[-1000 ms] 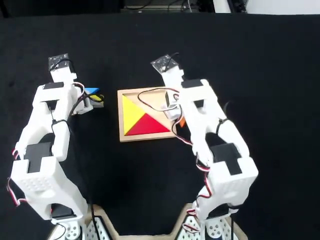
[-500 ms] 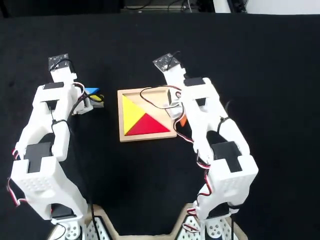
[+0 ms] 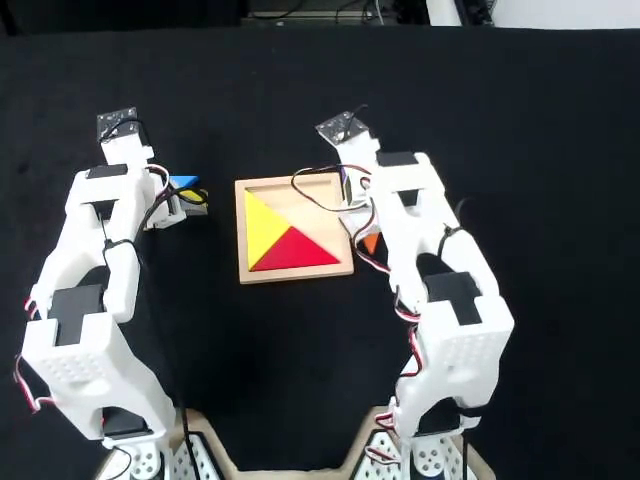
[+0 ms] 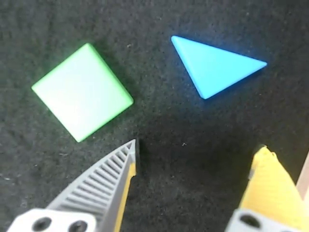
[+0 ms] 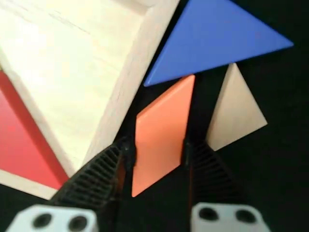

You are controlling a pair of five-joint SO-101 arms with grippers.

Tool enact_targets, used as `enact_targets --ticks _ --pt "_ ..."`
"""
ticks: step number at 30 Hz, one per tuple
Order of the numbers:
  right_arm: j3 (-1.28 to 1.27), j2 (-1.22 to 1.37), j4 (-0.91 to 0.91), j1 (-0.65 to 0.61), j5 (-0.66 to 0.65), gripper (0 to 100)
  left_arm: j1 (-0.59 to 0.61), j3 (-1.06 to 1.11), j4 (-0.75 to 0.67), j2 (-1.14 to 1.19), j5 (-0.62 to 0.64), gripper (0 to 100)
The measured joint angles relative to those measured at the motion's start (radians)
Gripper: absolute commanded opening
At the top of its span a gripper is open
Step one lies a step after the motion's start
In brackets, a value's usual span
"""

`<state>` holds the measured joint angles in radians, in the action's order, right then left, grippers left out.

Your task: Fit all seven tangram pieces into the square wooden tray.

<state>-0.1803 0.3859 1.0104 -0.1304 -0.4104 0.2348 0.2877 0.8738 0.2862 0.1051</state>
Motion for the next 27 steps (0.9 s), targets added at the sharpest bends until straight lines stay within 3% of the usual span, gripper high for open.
enact_targets --ticks 12,27 --pt "-0.157 -0.195 -0.048 0.009 0.0 17.2 0.0 0.0 0.0 0.0 0.0 36" --pt "-0.169 -0.195 -0.068 -0.034 -0.087 17.0 0.0 0.0 0.0 0.0 0.0 36"
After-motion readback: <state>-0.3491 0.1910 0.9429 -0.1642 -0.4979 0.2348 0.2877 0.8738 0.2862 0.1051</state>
